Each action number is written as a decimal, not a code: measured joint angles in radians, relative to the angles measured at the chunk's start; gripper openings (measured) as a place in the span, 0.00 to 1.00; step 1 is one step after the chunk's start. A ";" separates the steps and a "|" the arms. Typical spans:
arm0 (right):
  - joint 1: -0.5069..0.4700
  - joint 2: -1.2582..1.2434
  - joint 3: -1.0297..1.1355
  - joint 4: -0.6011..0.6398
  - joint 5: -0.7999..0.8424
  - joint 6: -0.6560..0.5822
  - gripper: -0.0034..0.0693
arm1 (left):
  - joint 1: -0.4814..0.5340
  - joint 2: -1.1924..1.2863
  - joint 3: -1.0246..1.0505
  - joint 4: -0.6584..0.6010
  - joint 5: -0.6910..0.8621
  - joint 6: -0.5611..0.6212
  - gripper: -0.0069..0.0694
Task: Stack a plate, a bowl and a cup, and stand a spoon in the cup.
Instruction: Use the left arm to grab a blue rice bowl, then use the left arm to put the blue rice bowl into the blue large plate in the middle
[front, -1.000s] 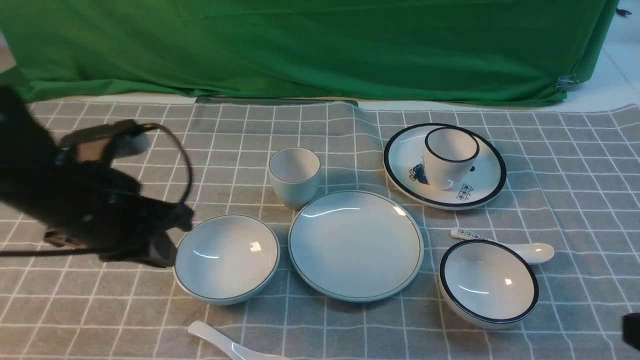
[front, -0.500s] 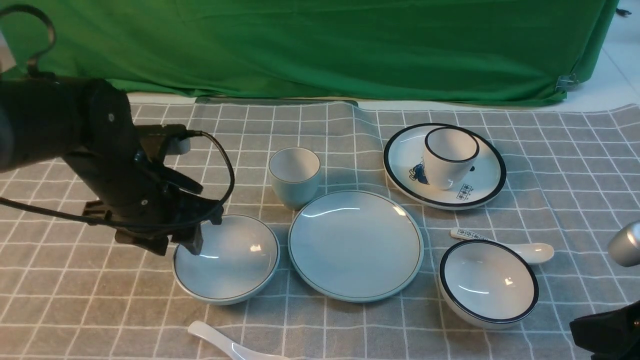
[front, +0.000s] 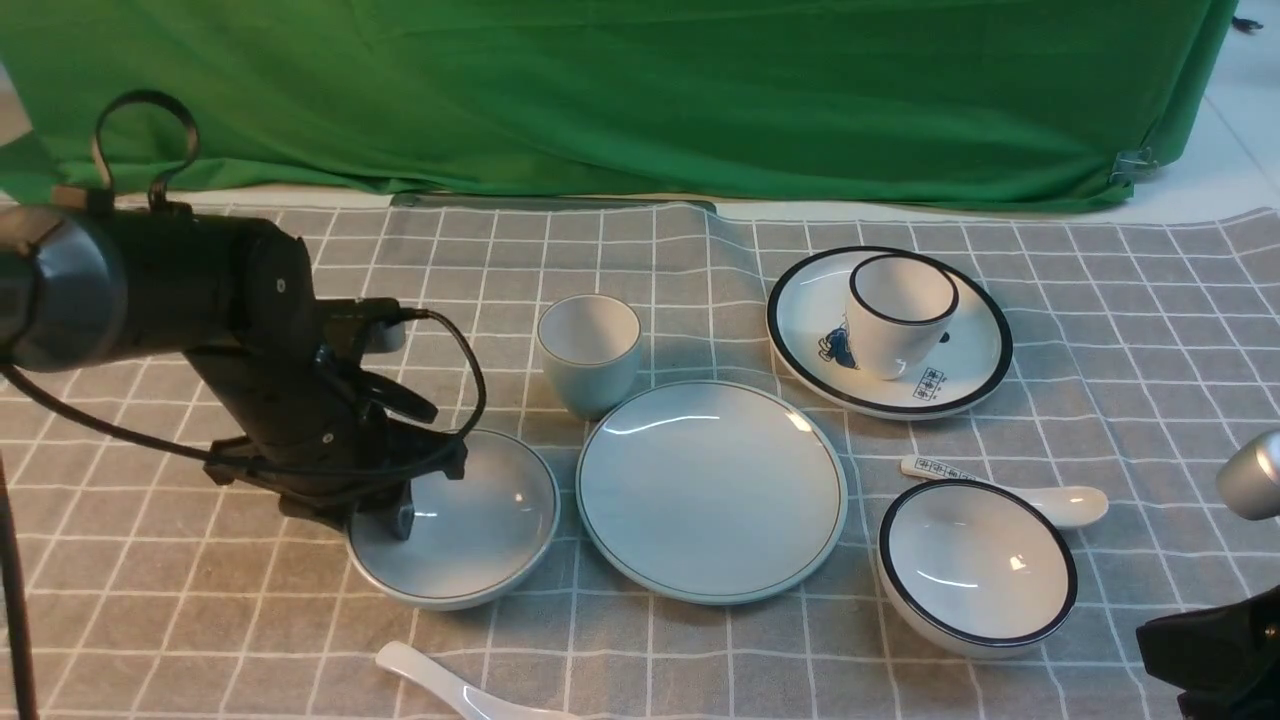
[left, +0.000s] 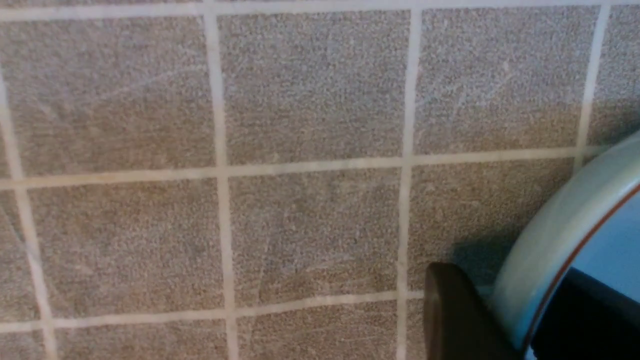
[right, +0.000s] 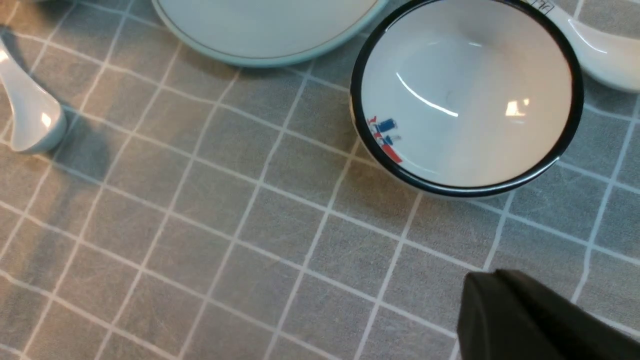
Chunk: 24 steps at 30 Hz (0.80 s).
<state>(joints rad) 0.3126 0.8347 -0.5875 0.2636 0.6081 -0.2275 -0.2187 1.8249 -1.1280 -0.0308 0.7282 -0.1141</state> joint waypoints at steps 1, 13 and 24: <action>0.000 0.000 0.000 0.000 0.000 0.000 0.08 | 0.000 -0.002 -0.002 -0.002 0.001 0.000 0.26; 0.000 0.000 0.000 0.015 -0.031 0.000 0.08 | -0.086 -0.190 -0.077 -0.248 0.001 0.071 0.13; 0.000 0.000 0.000 0.026 -0.034 0.000 0.08 | -0.209 0.016 -0.223 -0.307 -0.142 0.078 0.13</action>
<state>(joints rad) 0.3126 0.8347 -0.5875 0.2891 0.5740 -0.2275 -0.4279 1.8410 -1.3509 -0.3374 0.5859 -0.0363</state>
